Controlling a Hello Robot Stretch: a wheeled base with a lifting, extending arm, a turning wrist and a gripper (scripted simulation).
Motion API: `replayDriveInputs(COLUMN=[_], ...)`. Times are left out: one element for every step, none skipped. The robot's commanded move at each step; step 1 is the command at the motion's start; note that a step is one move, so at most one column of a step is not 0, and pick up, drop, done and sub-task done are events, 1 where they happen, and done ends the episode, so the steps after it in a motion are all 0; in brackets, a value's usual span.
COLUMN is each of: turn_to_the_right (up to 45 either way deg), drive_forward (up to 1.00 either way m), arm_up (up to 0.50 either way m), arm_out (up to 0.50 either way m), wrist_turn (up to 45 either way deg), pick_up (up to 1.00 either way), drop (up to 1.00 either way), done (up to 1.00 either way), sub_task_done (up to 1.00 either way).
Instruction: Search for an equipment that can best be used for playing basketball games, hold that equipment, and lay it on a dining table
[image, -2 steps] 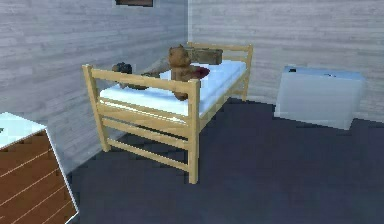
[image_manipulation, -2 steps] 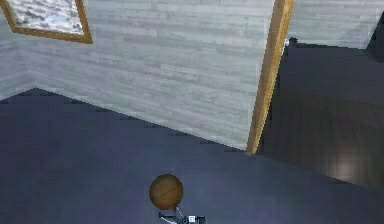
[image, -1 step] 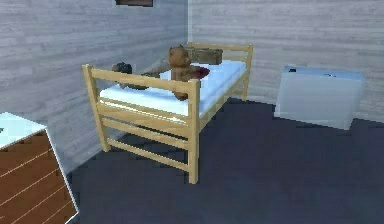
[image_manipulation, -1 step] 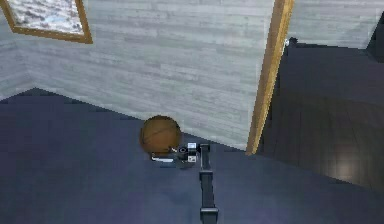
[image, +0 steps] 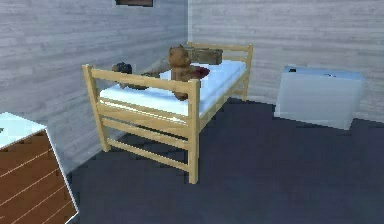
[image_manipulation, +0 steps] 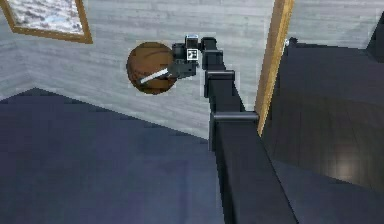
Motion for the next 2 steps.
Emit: replayDriveInputs(turn_to_the_right=[0.0,0.0], drive_forward=[0.0,0.0], arm_up=[0.0,0.0], arm_out=[0.0,0.0], wrist_turn=[-45.0,-45.0], pick_up=[0.0,0.0], drop=[0.0,0.0], done=[0.0,0.0], sub_task_done=[0.0,0.0])
